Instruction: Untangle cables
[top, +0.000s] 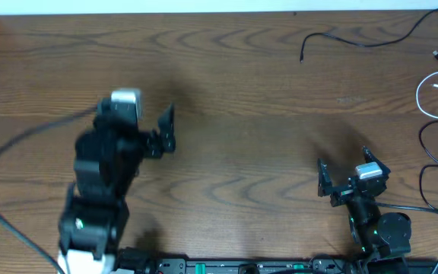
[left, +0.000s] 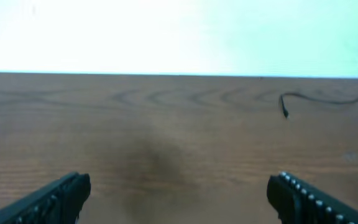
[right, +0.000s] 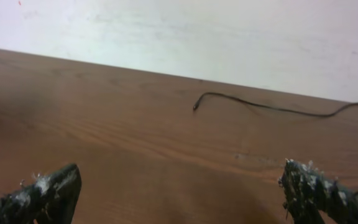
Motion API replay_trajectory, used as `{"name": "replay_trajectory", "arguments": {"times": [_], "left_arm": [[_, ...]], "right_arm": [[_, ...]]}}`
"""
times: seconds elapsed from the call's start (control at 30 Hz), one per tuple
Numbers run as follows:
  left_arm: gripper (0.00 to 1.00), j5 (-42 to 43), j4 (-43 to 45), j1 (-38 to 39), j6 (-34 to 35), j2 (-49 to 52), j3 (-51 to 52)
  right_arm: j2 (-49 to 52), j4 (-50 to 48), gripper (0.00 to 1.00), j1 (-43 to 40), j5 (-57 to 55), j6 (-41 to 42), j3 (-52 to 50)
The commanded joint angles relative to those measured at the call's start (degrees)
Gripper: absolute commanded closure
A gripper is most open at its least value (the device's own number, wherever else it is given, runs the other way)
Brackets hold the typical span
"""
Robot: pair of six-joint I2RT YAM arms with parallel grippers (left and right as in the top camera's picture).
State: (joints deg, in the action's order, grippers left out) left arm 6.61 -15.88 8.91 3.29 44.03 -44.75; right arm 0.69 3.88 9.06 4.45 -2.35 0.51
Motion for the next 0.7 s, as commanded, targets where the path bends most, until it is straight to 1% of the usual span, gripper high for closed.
{"name": "replay_trajectory", "arguments": {"times": [0.0, 0.1, 0.23, 0.5, 0.67], "left_arm": [[0.04, -0.68, 6.32, -0.61, -3.74, -8.85, 11.76], [0.04, -1.18, 12.07, -0.66, -5.73, -16.04, 20.57], [0.04, -1.29, 15.56, -2.21, -5.64, -24.61, 29.49], [0.04, -3.28, 15.56, -3.1, -5.92, -36.13, 38.84], [0.04, -3.72, 15.5, -3.13, -6.29, -40.11, 42.25]], "right_arm": [[-0.37, 0.15, 0.01, -0.46, -0.26, -0.7, -0.2], [-0.37, 0.15, 0.01, -0.46, -0.26, -0.7, -0.2], [-0.37, 0.15, 0.01, -0.46, -0.26, -0.72, -0.2], [-0.37, 0.15, 0.01, -0.46, -0.26, -0.7, -0.2], [-0.37, 0.15, 0.01, -0.46, -0.26, -0.7, -0.2]]}}
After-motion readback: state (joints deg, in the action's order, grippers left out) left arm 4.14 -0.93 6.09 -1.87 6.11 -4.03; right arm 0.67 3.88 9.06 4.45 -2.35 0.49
